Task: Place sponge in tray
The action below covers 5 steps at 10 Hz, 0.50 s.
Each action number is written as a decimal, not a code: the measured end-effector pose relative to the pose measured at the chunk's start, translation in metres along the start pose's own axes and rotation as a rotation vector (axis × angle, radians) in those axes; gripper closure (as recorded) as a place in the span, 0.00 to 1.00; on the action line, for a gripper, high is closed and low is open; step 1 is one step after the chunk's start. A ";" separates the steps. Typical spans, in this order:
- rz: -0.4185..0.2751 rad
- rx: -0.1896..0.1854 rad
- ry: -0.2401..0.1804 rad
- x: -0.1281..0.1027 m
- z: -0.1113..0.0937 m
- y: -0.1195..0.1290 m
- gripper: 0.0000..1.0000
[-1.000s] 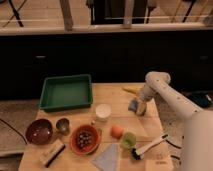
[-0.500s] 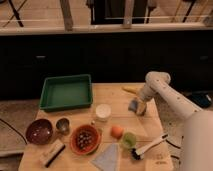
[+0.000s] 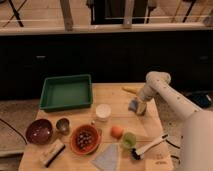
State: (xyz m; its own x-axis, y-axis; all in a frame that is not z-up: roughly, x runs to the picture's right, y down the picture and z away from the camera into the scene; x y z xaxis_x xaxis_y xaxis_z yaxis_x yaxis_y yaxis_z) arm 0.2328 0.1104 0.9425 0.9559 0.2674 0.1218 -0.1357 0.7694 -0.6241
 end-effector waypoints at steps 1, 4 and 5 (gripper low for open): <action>0.002 0.001 0.000 0.000 0.000 -0.001 0.20; 0.007 0.002 -0.002 0.001 0.000 -0.002 0.20; 0.008 0.003 -0.003 0.001 0.000 -0.002 0.20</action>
State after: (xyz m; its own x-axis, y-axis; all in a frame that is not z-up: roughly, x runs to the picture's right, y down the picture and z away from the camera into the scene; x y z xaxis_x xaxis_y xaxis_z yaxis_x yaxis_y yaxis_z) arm 0.2343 0.1092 0.9440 0.9541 0.2747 0.1191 -0.1437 0.7691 -0.6227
